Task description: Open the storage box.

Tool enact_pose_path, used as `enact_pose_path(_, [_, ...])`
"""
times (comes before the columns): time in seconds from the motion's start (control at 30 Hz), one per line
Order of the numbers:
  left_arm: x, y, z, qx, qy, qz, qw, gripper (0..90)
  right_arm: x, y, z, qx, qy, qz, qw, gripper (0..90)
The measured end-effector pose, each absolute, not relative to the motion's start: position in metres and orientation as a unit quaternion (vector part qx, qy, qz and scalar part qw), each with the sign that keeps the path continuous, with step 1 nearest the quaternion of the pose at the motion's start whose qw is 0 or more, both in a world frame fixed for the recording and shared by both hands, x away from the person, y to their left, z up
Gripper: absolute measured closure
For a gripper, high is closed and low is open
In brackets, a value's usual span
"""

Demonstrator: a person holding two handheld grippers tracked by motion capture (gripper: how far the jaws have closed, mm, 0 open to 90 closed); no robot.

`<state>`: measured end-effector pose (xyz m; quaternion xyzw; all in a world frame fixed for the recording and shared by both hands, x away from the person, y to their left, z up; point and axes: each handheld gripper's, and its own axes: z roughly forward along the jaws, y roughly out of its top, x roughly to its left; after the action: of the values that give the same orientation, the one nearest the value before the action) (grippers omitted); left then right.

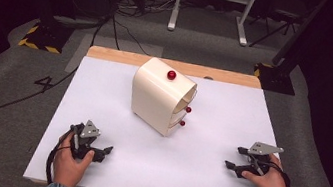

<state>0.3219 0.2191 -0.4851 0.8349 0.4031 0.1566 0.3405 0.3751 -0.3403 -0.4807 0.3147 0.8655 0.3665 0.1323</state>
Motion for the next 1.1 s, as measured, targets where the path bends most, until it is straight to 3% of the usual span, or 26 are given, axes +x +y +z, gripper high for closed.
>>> enact_pose_path(0.07, [0.322,0.219,-0.485,0.835,0.403,0.157,0.341,17.1,0.377,-0.338,-0.477,0.304,0.872,0.363,0.129,34.3])
enact_pose_path(0.3, [0.322,0.219,-0.485,0.835,0.402,0.159,0.339,17.2,0.379,-0.327,-0.466,0.285,0.870,0.386,0.113,33.8])
enact_pose_path(0.87, [0.322,0.219,-0.485,0.835,0.403,0.157,0.339,17.1,0.397,-0.283,-0.422,0.228,0.841,0.480,0.107,61.5])
enact_pose_path(1.1, [0.323,0.219,-0.485,0.835,0.404,0.154,0.340,17.0,0.411,-0.255,-0.418,0.218,0.845,0.478,0.102,59.8])
